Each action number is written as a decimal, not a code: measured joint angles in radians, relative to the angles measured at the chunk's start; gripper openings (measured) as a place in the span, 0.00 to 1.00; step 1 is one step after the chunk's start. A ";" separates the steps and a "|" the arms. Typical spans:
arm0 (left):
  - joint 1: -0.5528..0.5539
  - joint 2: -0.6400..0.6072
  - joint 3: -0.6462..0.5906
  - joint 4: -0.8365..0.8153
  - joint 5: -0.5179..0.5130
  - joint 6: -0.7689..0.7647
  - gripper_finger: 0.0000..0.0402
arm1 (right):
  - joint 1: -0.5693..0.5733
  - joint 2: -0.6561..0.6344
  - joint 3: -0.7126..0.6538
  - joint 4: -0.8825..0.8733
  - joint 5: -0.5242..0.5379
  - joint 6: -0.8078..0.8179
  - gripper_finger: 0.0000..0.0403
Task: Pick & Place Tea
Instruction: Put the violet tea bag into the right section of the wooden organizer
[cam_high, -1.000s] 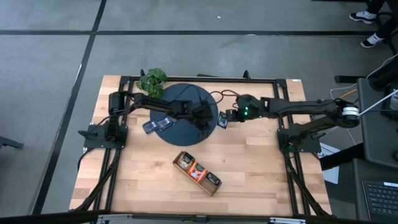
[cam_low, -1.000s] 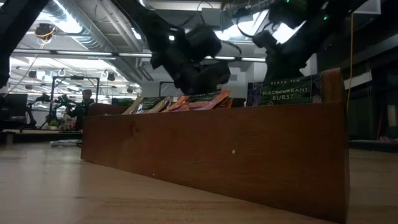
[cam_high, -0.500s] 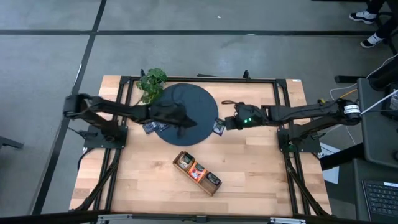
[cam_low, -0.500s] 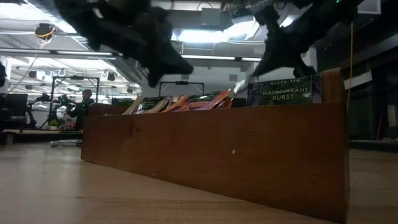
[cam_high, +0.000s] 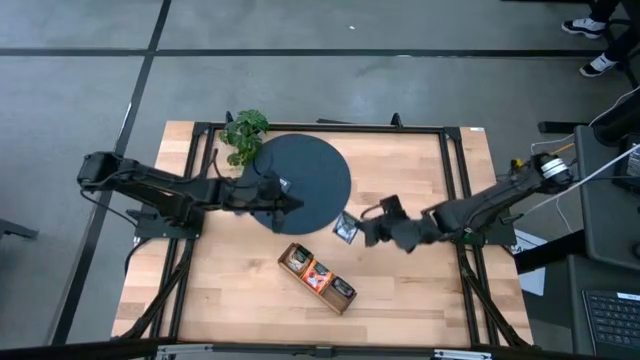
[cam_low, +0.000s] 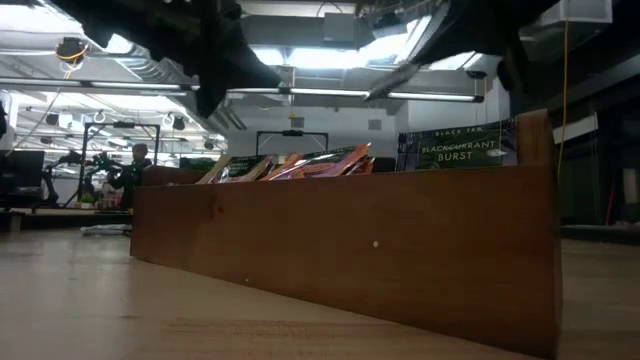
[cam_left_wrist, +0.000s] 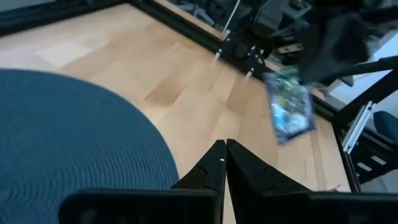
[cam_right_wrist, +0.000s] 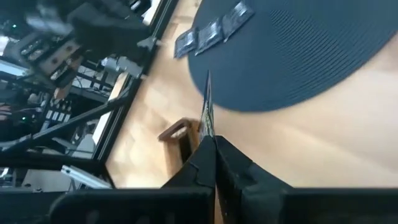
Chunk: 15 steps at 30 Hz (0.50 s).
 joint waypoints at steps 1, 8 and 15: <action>-0.008 0.000 0.000 -0.009 -0.007 -0.011 0.02 | 0.018 0.024 0.017 0.002 0.011 0.012 0.00; -0.047 0.000 0.000 -0.038 -0.037 -0.042 0.01 | 0.109 0.204 0.203 -0.073 0.085 0.035 0.00; -0.077 0.000 0.000 -0.055 -0.010 -0.041 0.03 | 0.222 0.337 0.443 -0.345 0.249 0.131 0.00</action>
